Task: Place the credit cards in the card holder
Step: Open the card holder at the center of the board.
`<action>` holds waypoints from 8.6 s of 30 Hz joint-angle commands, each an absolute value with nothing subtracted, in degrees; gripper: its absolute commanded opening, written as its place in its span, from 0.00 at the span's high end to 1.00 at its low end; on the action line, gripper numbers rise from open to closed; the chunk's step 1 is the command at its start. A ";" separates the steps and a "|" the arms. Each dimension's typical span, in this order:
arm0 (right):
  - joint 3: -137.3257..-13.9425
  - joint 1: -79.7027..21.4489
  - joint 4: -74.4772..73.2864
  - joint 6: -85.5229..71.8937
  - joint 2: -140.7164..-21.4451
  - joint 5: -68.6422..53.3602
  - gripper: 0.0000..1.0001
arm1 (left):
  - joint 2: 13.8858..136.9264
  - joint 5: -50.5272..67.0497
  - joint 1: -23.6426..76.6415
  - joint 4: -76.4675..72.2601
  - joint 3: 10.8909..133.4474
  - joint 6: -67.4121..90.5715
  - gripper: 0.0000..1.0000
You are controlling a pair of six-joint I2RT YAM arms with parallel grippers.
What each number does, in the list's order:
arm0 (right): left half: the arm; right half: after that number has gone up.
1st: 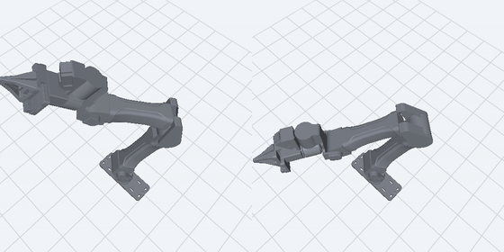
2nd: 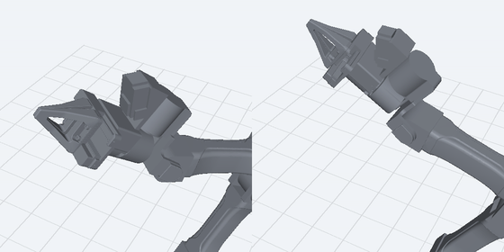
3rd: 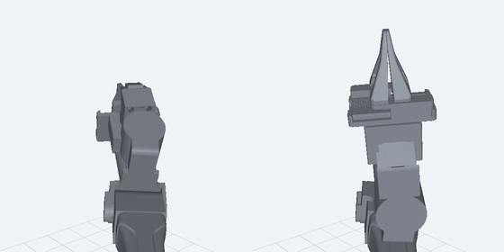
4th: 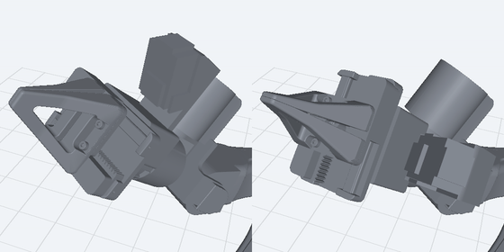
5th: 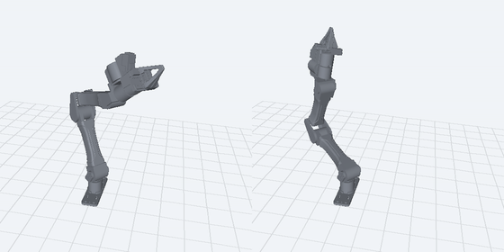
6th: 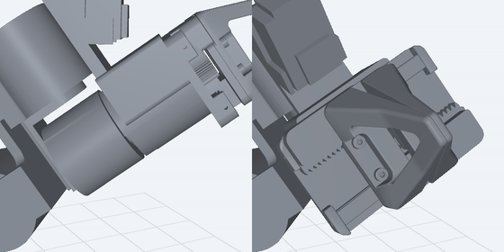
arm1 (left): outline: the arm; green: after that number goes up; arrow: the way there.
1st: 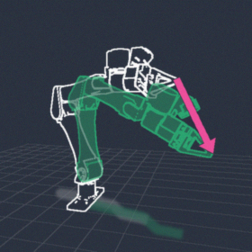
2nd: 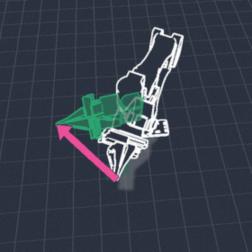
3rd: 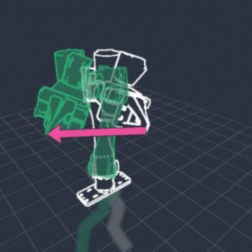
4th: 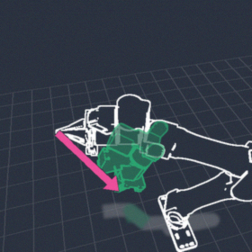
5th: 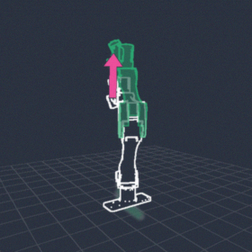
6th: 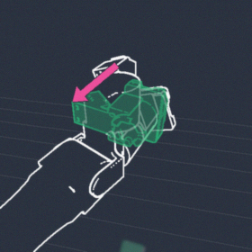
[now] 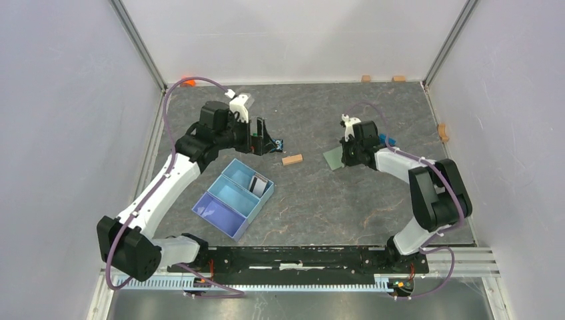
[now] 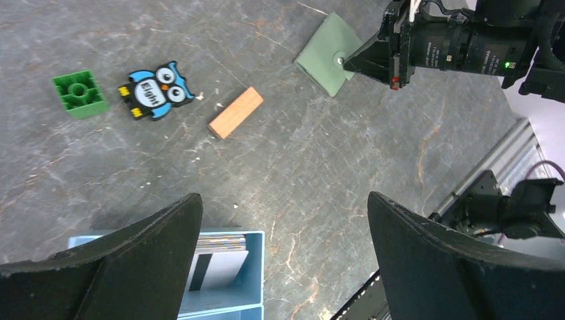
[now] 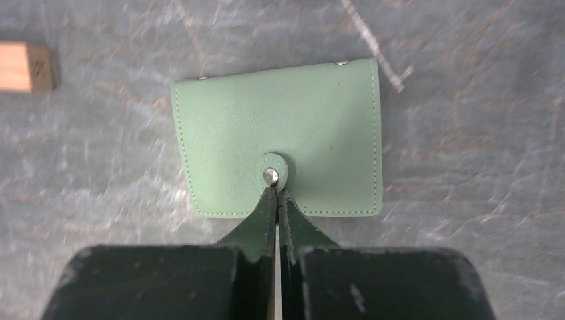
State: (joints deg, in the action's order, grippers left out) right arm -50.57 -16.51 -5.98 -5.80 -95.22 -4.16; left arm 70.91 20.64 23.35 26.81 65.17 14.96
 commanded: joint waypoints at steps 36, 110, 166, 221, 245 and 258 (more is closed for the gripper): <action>-37.97 -27.76 11.32 -2.02 -59.49 -53.27 1.00 | 85.75 52.46 31.01 11.52 62.74 29.95 0.61; -15.46 -33.05 3.07 -30.69 -53.80 -3.44 0.42 | 93.81 -1.67 56.51 -23.09 40.19 51.08 0.98; -26.46 -33.03 -9.60 -24.41 -43.54 -4.72 1.00 | 96.79 1.19 57.39 -14.11 49.39 46.49 0.26; -21.39 -33.11 -14.03 -26.43 -35.64 6.32 0.43 | 94.14 3.51 56.90 -8.26 45.45 45.66 0.81; -14.93 -33.05 0.15 -29.09 -43.82 -6.97 0.58 | 97.88 9.49 56.95 -5.14 52.26 37.00 0.66; -9.77 -33.02 2.89 -28.13 -46.74 -2.24 0.61 | 98.37 4.17 58.07 5.92 57.74 29.54 0.52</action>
State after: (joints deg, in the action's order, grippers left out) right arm -10.35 -33.12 -0.60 -28.82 -45.95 -3.90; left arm 97.80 8.45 57.80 2.17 55.81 32.16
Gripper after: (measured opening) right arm 0.397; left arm 0.514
